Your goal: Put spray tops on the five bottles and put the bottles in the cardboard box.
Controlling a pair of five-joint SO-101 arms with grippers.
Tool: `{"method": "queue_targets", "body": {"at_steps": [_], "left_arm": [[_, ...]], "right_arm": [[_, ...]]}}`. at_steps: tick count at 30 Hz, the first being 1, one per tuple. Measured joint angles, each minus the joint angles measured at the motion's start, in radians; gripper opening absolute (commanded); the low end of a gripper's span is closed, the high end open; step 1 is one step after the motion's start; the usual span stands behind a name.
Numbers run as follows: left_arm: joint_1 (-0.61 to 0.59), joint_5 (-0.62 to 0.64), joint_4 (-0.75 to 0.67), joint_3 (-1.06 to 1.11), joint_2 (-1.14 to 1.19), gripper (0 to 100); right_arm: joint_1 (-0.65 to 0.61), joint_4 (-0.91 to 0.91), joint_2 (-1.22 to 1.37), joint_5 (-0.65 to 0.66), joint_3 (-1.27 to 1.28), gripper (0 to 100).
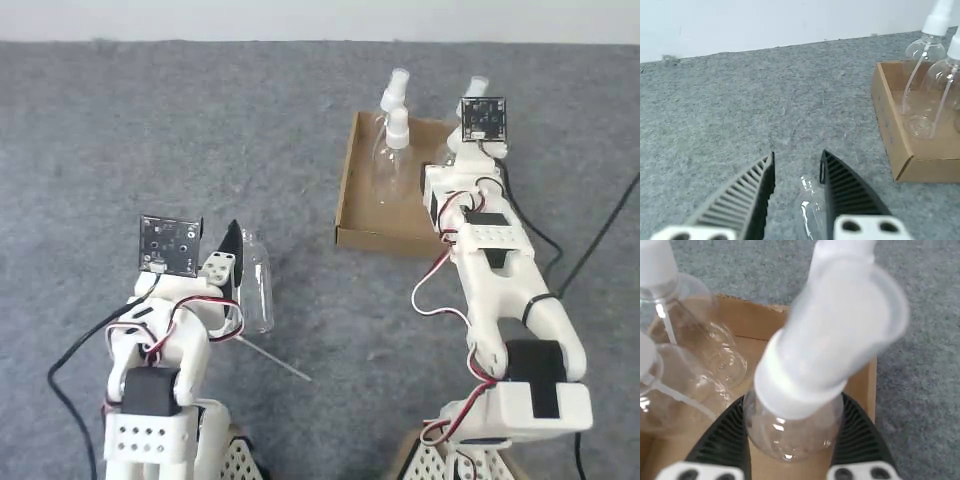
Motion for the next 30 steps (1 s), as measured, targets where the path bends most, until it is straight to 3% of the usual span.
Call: {"method": "queue_targets", "body": {"at_steps": [30], "left_arm": [[0.0, 0.0, 0.0, 0.0, 0.0, 13]], "right_arm": [[0.002, -0.012, 0.035, 0.025, -0.003, 1.3]]}}
